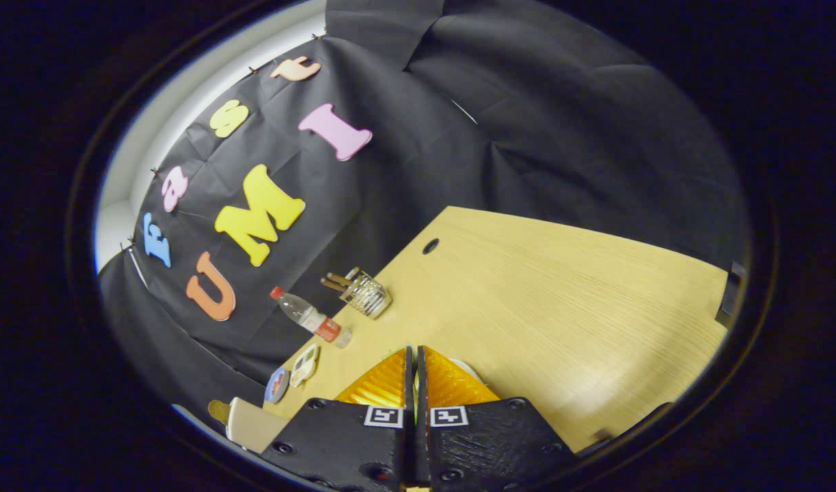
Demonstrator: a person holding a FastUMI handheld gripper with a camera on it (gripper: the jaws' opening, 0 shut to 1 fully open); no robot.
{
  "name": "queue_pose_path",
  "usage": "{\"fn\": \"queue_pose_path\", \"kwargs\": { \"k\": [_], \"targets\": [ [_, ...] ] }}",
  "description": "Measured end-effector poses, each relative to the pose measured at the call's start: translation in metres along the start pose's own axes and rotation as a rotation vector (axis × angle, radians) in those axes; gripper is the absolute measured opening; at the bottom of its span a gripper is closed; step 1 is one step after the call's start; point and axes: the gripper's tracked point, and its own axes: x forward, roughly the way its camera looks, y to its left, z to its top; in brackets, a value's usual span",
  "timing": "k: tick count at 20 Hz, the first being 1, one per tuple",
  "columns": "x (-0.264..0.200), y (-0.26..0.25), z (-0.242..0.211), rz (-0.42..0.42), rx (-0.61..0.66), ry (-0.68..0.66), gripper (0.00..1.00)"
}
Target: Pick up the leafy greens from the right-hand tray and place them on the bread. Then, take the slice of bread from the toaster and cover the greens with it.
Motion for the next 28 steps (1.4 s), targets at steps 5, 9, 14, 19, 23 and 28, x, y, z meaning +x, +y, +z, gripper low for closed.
{"fn": "queue_pose_path", "kwargs": {
  "k": [5,9,14,19,23,28],
  "targets": [
    [-0.024,0.068,-0.001,0.098,-0.047,-0.024,0.00],
    [-0.030,0.128,-0.023,0.175,-0.088,-0.014,0.00],
    [-0.024,0.192,-0.075,0.274,-0.133,0.037,0.00],
    [-0.005,0.236,-0.144,0.344,-0.144,0.121,0.00],
    [0.008,0.246,-0.194,0.368,-0.105,0.205,0.00],
    [0.024,0.213,-0.210,0.304,-0.057,0.236,0.00]
  ]
}}
